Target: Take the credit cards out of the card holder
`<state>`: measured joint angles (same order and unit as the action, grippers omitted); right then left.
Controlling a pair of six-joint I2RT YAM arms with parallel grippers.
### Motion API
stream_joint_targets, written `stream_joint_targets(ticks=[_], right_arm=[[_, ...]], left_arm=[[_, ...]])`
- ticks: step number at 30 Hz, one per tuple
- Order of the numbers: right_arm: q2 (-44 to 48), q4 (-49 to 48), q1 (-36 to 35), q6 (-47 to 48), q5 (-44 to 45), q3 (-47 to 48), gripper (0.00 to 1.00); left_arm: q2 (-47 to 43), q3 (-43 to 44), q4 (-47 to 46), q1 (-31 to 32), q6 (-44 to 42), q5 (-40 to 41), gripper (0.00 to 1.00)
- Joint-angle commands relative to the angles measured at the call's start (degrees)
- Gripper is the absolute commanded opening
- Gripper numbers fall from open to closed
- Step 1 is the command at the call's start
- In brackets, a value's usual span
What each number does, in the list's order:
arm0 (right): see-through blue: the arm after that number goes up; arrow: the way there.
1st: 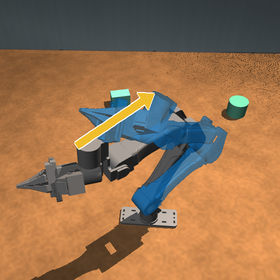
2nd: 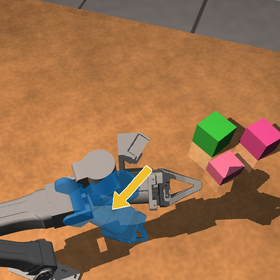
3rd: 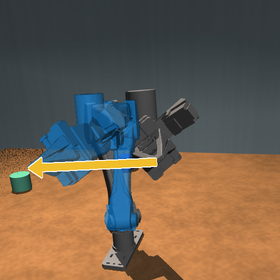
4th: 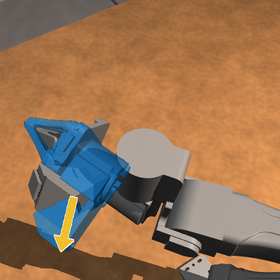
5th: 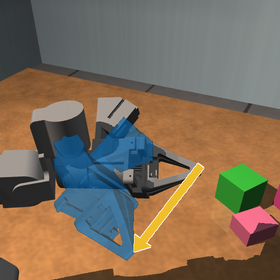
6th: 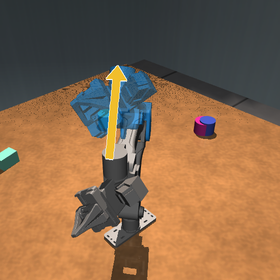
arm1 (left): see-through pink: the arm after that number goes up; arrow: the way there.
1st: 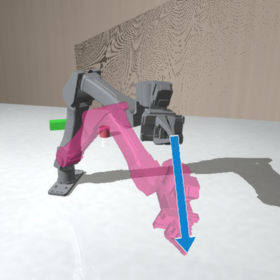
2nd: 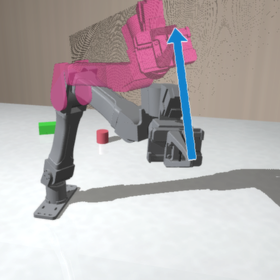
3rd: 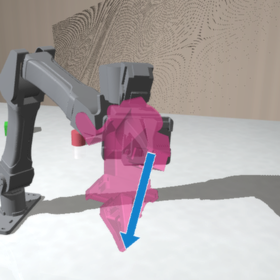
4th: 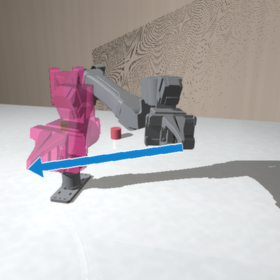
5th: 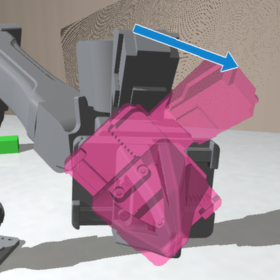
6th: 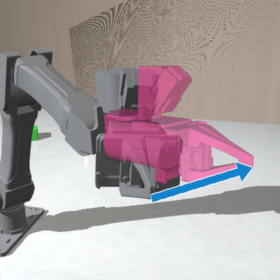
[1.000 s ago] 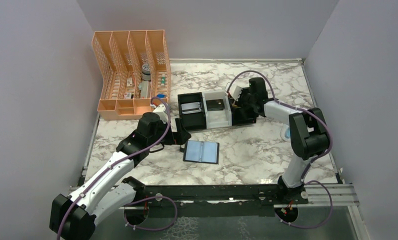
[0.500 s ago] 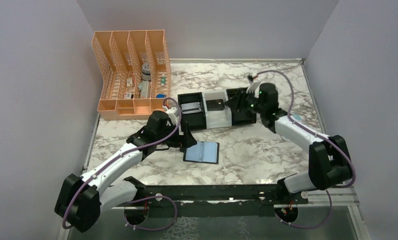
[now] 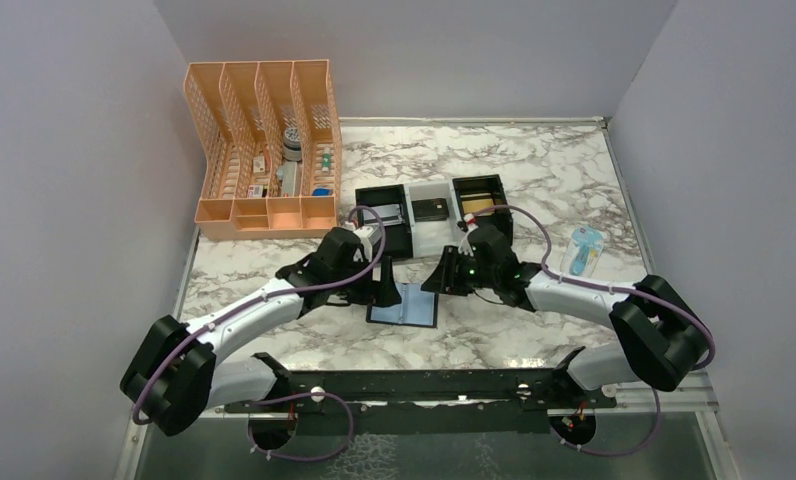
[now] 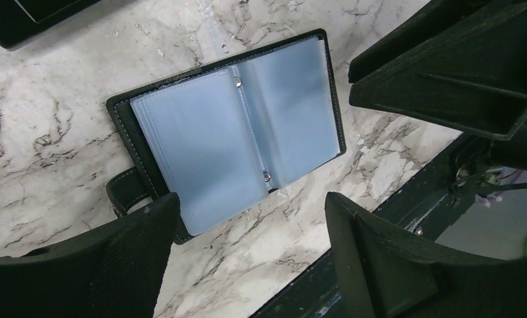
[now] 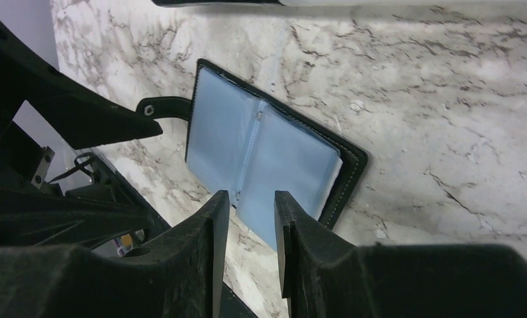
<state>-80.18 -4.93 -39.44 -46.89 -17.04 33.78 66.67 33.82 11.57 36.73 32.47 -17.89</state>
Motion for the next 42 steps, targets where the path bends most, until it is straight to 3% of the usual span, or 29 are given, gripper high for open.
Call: stream_joint_targets(ticks=[1, 13, 21, 30, 34, 39, 42], right_arm=[[0.73, 0.93, -0.59, -3.33, 2.95, -1.91, 0.32], [-3.15, 1.31, -0.98, -2.83, 0.83, -1.61, 0.32], [-4.49, 3.14, -0.99, -2.85, 2.01, -1.54, 0.32], [-9.78, -4.22, -1.0, -5.44, -4.11, -1.7, 0.32], [-11.51, -7.34, -1.0, -6.24, -6.99, -0.93, 0.29], [-12.61, -10.12, -1.04, -6.44, -9.4, 0.6, 0.15], [-13.41, -11.47, -1.06, -6.99, -10.75, 1.56, 0.14]], left_arm=[[2.97, 2.72, 0.18, 1.1, 0.15, 4.86, 0.81], [10.89, 4.86, 1.4, 3.38, -0.83, 8.22, 0.7], [11.45, 3.63, 1.44, 4.48, -0.23, 8.83, 0.62], [12.12, 2.88, 0.27, 5.51, 0.49, 8.37, 0.5], [12.38, 2.27, -0.76, 5.97, 1.09, 8.18, 0.47], [12.34, 1.63, -1.41, 6.25, 1.57, 8.38, 0.4], [12.27, 1.35, -1.67, 6.34, 1.57, 8.46, 0.34]])
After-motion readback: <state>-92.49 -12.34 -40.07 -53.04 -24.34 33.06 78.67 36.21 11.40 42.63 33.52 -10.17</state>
